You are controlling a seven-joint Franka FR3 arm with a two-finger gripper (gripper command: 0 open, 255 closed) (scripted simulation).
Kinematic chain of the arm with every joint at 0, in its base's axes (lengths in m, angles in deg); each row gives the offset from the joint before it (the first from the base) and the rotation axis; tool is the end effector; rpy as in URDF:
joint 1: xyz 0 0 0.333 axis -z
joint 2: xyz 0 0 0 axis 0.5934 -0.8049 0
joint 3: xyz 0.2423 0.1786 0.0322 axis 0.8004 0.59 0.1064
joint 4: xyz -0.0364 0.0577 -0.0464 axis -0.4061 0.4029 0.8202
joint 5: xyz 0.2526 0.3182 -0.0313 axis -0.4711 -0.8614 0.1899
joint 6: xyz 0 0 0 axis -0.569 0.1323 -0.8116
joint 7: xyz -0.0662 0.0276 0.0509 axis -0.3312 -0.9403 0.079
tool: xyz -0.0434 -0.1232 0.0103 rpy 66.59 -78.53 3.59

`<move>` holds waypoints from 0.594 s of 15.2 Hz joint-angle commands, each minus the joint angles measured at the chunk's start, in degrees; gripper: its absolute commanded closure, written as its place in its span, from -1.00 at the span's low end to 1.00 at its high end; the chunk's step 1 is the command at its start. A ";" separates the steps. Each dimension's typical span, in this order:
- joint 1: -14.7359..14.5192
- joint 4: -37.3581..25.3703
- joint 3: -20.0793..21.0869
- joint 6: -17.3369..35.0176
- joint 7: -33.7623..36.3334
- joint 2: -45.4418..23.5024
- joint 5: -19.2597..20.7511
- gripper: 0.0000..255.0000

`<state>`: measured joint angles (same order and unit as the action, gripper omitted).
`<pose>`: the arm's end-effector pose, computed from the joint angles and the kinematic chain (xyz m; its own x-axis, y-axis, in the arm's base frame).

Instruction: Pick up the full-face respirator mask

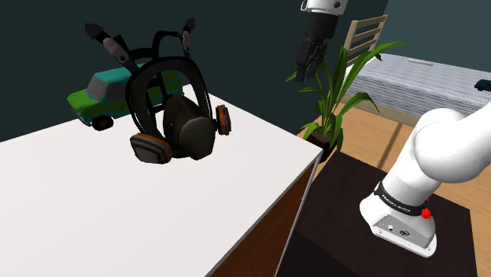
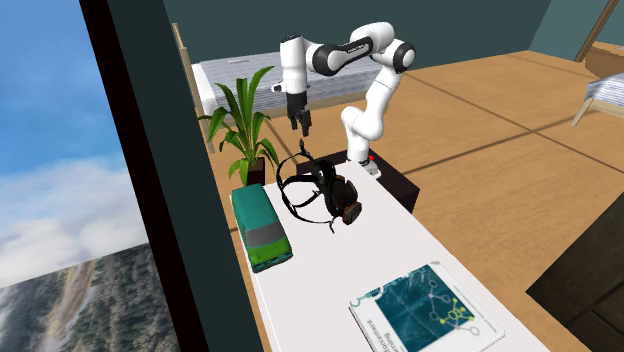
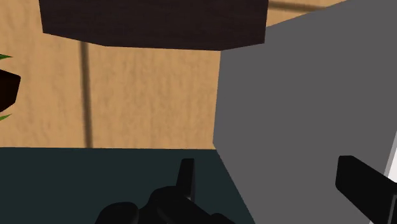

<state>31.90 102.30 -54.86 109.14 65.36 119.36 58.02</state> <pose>0.3846 0.0552 0.5331 0.9981 0.0605 0.0148 0.0621 -0.9855 -0.1580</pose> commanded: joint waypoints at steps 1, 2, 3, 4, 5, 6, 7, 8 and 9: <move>-1.29 -2.59 1.07 1.39 -0.67 -3.15 -0.64 -1.00; -1.91 -4.01 1.66 1.84 -0.89 -4.59 -0.92 -1.00; -2.51 -5.45 2.24 2.25 -1.11 -6.02 -1.17 -1.00; -3.09 -6.93 2.83 2.62 -1.31 -7.45 -1.37 -1.00; -3.66 -8.44 3.42 2.96 -1.51 -8.86 -1.55 -1.00; -4.21 -9.98 4.01 3.25 -1.70 -10.27 -1.69 -1.00; -4.74 -11.55 4.61 3.52 -1.88 -11.67 -1.80 -1.00; -5.26 -13.15 5.21 3.74 -2.04 -13.07 -1.87 -1.00; -5.77 -14.79 5.82 3.93 -2.20 -14.46 -1.91 -1.00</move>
<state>26.62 89.07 -49.59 112.51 63.52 106.57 56.17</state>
